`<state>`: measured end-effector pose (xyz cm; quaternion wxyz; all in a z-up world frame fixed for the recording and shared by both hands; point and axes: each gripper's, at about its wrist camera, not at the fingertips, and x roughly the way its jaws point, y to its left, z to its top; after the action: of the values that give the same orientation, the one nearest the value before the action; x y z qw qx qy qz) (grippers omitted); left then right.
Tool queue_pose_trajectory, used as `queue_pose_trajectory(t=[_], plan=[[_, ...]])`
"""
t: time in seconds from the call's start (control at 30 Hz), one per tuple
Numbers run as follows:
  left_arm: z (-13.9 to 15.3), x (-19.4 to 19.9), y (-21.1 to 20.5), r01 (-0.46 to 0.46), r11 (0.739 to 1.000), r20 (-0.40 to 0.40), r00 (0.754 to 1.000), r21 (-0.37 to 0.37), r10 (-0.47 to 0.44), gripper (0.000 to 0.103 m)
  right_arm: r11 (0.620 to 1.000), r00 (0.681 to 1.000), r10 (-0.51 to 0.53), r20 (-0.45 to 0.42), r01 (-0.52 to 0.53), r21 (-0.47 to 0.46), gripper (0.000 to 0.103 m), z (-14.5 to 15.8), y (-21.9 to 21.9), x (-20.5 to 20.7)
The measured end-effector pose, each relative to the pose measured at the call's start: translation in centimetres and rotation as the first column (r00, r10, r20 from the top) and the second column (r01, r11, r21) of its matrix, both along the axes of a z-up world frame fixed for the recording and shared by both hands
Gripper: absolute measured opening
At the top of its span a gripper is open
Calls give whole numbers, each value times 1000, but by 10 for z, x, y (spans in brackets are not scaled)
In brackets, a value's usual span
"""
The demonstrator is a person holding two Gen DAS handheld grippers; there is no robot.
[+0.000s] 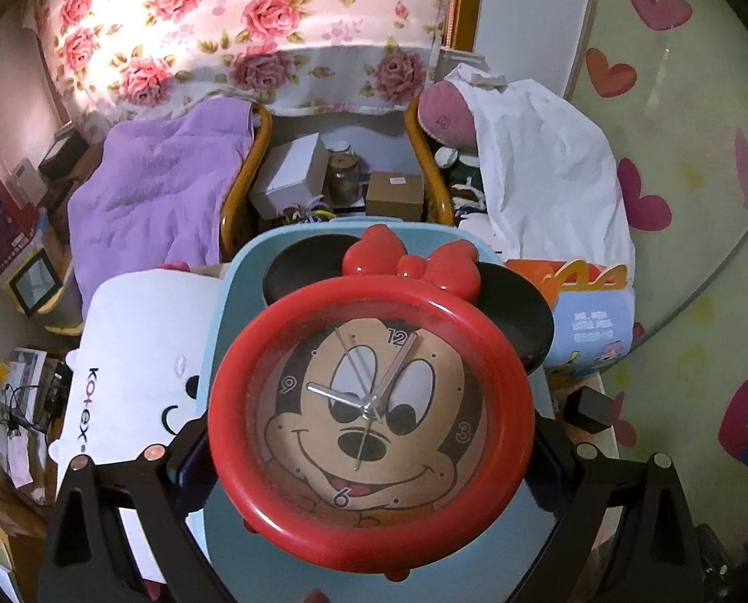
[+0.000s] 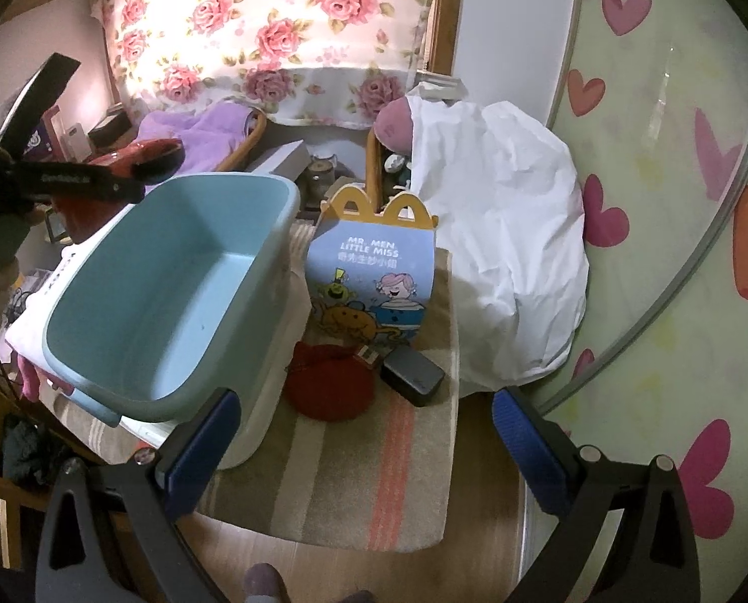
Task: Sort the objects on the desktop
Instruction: 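Lower the red clock into the blue basin with the left gripper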
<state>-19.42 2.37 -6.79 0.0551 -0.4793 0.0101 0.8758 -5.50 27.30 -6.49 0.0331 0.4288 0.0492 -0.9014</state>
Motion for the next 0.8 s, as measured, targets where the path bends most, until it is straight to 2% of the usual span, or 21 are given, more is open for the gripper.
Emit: queue_pose_trajectory(t=[0.57,0.8], plan=[[-26,-10,-2,-8,1000,48,999,-3,8,99,1000,999,-9,43,9,9,103,-14,0,3],[-56,-27,4,-13,1000,101,995,-14,14,99,1000,998,-27,58,27,7,103,-21,7,8]])
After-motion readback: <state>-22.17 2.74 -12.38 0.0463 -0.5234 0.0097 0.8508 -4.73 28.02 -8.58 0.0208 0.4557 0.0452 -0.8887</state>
